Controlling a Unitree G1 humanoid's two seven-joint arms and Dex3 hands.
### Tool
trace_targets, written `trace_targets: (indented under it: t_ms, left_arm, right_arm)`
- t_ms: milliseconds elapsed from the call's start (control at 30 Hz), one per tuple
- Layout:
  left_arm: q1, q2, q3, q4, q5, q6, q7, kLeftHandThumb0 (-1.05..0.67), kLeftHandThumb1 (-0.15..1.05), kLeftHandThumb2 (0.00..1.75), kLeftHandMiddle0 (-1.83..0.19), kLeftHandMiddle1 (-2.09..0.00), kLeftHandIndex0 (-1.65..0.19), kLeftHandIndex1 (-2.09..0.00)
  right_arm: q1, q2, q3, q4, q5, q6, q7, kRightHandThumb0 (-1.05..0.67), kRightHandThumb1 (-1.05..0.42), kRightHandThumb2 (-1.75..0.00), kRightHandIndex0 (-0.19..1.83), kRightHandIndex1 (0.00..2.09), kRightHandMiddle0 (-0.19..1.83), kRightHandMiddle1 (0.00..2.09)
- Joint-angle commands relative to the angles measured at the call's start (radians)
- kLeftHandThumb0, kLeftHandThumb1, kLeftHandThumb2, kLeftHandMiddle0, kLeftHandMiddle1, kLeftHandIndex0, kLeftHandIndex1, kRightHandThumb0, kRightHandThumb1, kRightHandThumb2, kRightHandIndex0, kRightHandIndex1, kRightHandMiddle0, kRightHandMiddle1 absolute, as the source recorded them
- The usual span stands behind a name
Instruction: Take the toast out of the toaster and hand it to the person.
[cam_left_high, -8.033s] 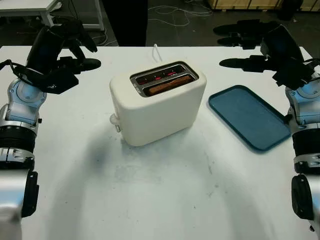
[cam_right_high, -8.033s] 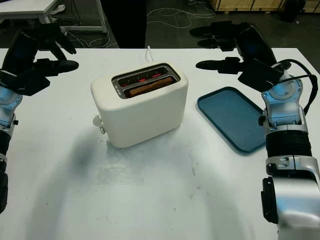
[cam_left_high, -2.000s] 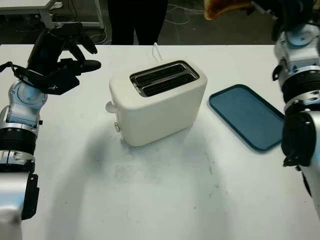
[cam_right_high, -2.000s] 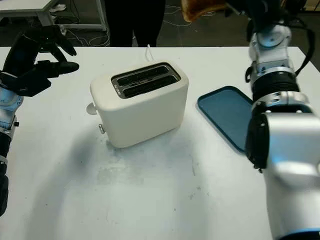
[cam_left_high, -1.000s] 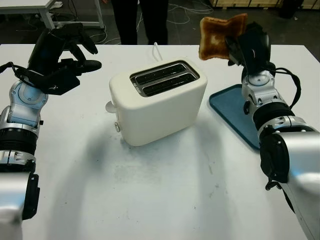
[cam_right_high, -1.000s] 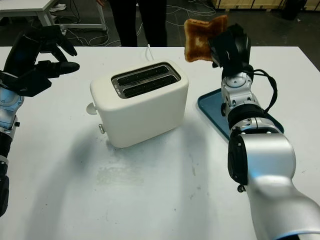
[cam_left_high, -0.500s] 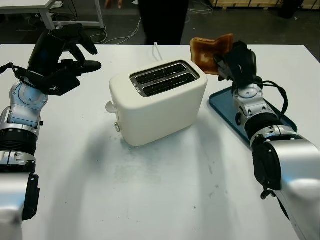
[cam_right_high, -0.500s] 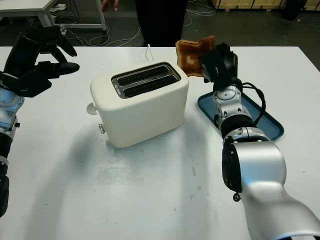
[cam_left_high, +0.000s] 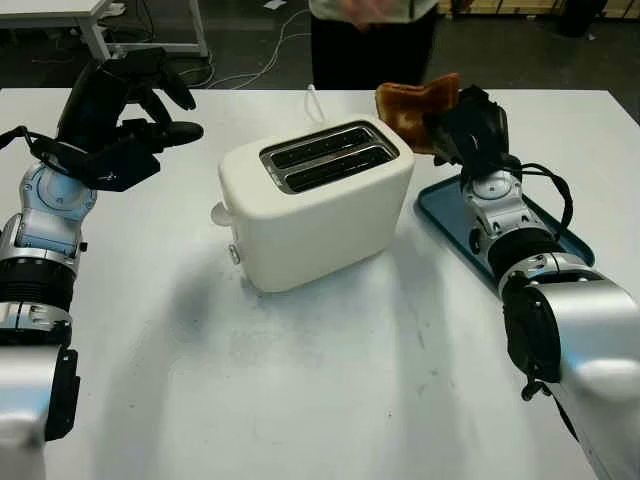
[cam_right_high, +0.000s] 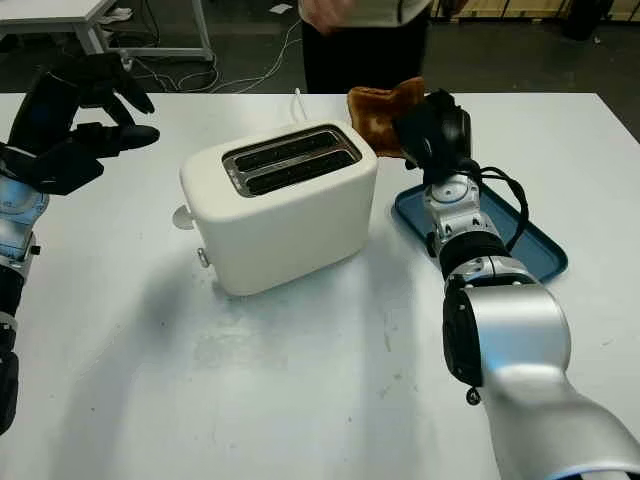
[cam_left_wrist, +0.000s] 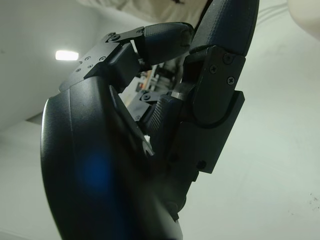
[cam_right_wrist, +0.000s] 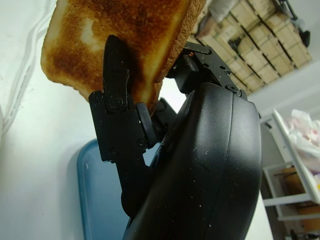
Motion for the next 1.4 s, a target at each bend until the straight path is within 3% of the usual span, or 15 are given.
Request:
trace_targets:
  t_ms: [0, 200, 300, 633, 1167, 1267, 1300, 1333, 1367]
  left_arm:
    - [0.016, 0.0, 0.002, -0.002, -0.004, 0.003, 0.004, -1.05, 0.92, 0.02, -0.82, -1.32, -0.71, -1.32]
    - [0.016, -0.001, 0.005, -0.005, -0.015, 0.01, -0.009, -1.05, 0.91, 0.02, -0.83, -1.32, -0.72, -1.32]
    - [0.017, -0.001, 0.005, -0.007, -0.01, 0.011, -0.005, -1.05, 0.92, 0.02, -0.83, -1.32, -0.72, -1.32]
    - [0.015, -0.001, 0.004, -0.004, -0.009, 0.011, -0.003, -1.05, 0.92, 0.01, -0.83, -1.33, -0.71, -1.32]
    - [0.013, -0.004, 0.006, 0.001, -0.016, 0.007, -0.009, -1.05, 0.91, 0.02, -0.82, -1.33, -0.71, -1.32]
    - [0.01, -0.007, 0.005, 0.009, -0.016, 0.001, -0.004, -1.05, 0.92, 0.02, -0.83, -1.33, -0.72, -1.32]
    - [0.009, -0.006, 0.004, 0.01, -0.013, -0.001, -0.002, -1.05, 0.92, 0.02, -0.83, -1.33, -0.72, -1.32]
    - [0.009, -0.005, 0.003, 0.011, -0.011, -0.002, -0.001, -1.05, 0.92, 0.02, -0.83, -1.33, -0.72, -1.32]
    - [0.009, -0.004, 0.003, 0.01, -0.009, -0.001, 0.0, -1.05, 0.92, 0.02, -0.82, -1.33, -0.71, -1.32]
  right_arm:
    - [-0.007, -0.002, -0.01, 0.005, 0.008, 0.01, -0.01, -0.27, -0.92, -0.33, 0.64, 1.75, 0.56, 1.75]
    - [-0.026, -0.015, -0.036, 0.007, 0.024, 0.03, -0.004, -0.27, -0.92, -0.33, 0.72, 1.75, 0.56, 1.75]
    - [-0.029, -0.02, -0.046, 0.007, 0.026, 0.037, -0.003, -0.25, -0.92, -0.33, 0.66, 1.75, 0.46, 1.75]
    - [-0.031, -0.021, -0.046, 0.005, 0.016, 0.043, -0.005, -0.26, -0.92, -0.32, 0.62, 1.75, 0.42, 1.75]
    - [-0.028, -0.017, -0.046, 0.005, 0.017, 0.043, 0.007, -0.27, -0.92, -0.32, 0.73, 1.75, 0.54, 1.75]
    - [-0.018, -0.02, -0.039, 0.002, 0.009, 0.015, 0.016, -0.36, -0.92, -0.25, 0.73, 1.75, 0.56, 1.73]
    - [-0.014, -0.021, -0.037, 0.0, 0.009, 0.001, 0.021, -0.39, -0.92, -0.21, 0.72, 1.75, 0.57, 1.7]
    - [-0.011, -0.025, -0.029, -0.002, 0.002, -0.009, 0.033, -0.51, -0.92, -0.16, 0.66, 1.59, 0.6, 1.37]
    - [-0.011, -0.034, -0.009, -0.003, -0.015, -0.009, 0.059, -0.66, -0.92, -0.13, 0.56, 1.23, 0.59, 0.94]
